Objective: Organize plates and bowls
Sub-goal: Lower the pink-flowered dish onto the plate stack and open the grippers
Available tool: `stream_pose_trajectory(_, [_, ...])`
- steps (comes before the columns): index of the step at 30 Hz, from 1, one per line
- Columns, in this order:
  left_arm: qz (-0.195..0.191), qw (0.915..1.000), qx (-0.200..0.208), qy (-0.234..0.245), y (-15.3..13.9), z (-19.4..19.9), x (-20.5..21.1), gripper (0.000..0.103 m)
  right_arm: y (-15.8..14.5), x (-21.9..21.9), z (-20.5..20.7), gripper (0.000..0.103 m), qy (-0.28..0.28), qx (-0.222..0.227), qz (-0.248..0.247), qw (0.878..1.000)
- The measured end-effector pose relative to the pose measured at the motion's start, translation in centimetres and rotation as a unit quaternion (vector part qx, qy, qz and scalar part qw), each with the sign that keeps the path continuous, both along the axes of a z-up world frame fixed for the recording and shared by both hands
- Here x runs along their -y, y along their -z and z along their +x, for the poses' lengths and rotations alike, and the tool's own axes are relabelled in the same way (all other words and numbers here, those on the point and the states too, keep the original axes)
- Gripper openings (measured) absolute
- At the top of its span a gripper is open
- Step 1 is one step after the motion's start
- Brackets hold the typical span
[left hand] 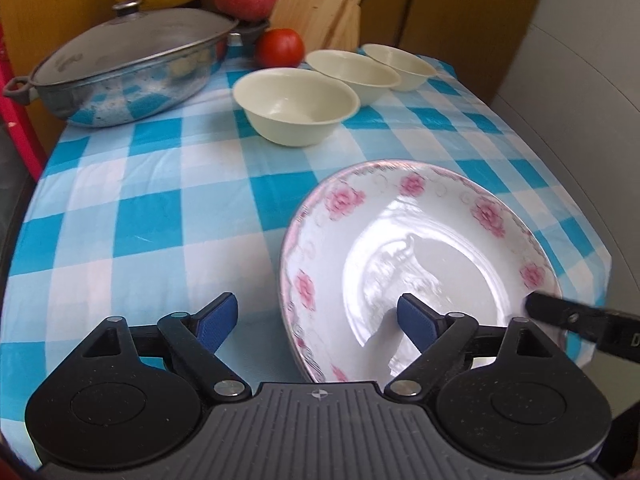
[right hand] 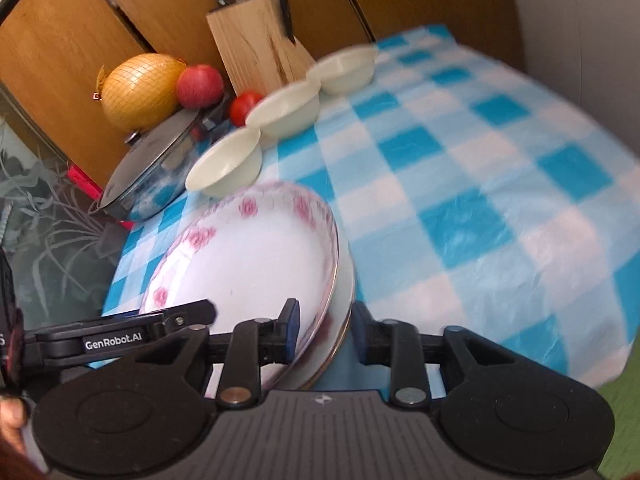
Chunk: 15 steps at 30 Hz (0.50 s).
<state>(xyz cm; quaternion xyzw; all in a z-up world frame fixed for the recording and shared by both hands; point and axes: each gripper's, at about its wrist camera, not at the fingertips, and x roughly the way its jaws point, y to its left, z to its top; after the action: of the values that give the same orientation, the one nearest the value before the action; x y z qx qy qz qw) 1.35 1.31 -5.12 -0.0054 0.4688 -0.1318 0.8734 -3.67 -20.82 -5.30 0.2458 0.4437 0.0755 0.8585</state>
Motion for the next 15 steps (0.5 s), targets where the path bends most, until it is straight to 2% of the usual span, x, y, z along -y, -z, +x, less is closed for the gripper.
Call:
stream_pose_trajectory(5, [-0.038, 0.9984, -0.028, 0.033, 0.8, 0.0, 0.7, 0.095, 0.3, -0.3, 0.2, 0.032, 0.001, -0.009, 0.004, 1.000])
stream_pose_trajectory(15, [-0.025, 0.9991, -0.031, 0.016, 0.7, 1.3, 1.8, 0.097, -0.3, -1.6, 1.8, 0.031, -0.012, -0.003, -0.047, 0.999])
